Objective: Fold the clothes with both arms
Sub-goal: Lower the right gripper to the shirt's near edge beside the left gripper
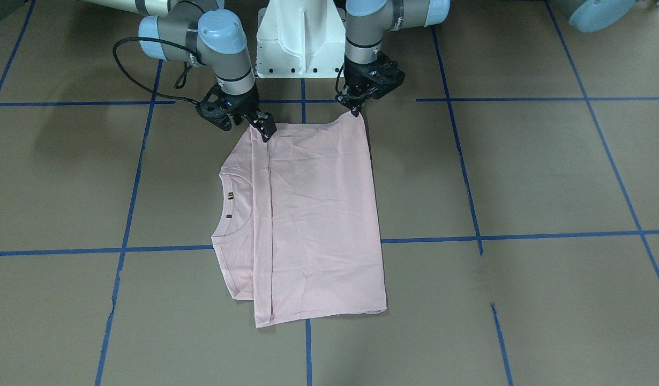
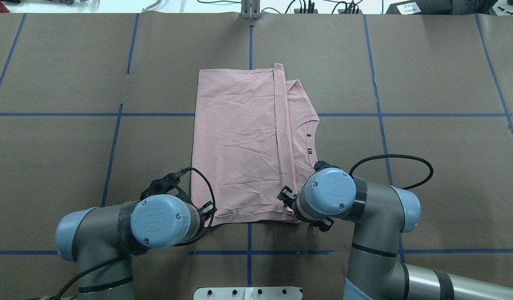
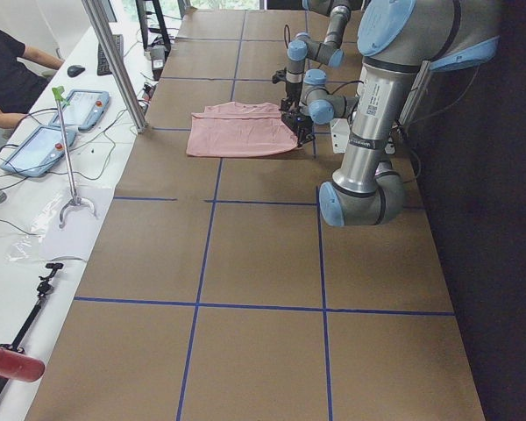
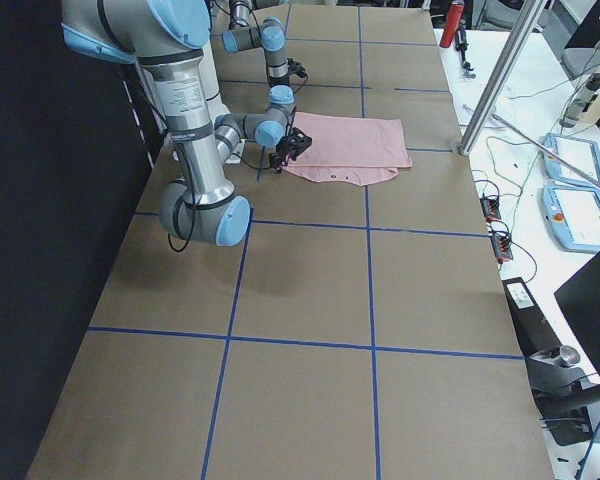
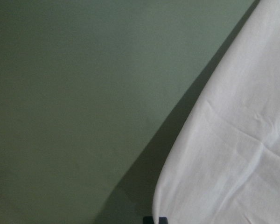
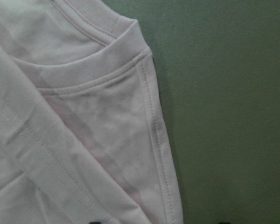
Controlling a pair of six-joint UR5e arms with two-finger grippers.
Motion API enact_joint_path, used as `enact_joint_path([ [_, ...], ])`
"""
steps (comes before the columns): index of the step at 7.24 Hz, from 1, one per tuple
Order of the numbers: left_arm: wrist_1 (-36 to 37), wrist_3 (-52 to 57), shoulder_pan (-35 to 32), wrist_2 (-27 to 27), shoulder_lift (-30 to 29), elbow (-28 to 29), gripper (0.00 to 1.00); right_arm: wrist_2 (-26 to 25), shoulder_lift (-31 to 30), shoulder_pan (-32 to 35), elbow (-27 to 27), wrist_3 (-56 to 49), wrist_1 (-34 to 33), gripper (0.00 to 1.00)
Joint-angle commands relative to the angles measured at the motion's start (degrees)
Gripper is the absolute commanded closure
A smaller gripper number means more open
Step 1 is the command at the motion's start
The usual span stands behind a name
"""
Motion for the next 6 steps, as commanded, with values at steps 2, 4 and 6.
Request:
enact_joint_path([
  [2, 0.0, 0.09, 0.16, 0.0, 0.09, -0.04, 1.0, 0.09, 0.16, -0.03, 0.04, -0.08, -0.01, 0.73],
  [4, 0.0, 0.09, 0.16, 0.0, 0.09, -0.04, 1.0, 0.26, 0.25, -0.03, 0.13, -0.25, -0.19, 1.0],
  [6, 0.0, 0.0, 0.16, 0.0, 0.09, -0.04, 1.0, 0.44, 0.42, 0.32, 0.48, -0.34, -0.36, 1.0],
])
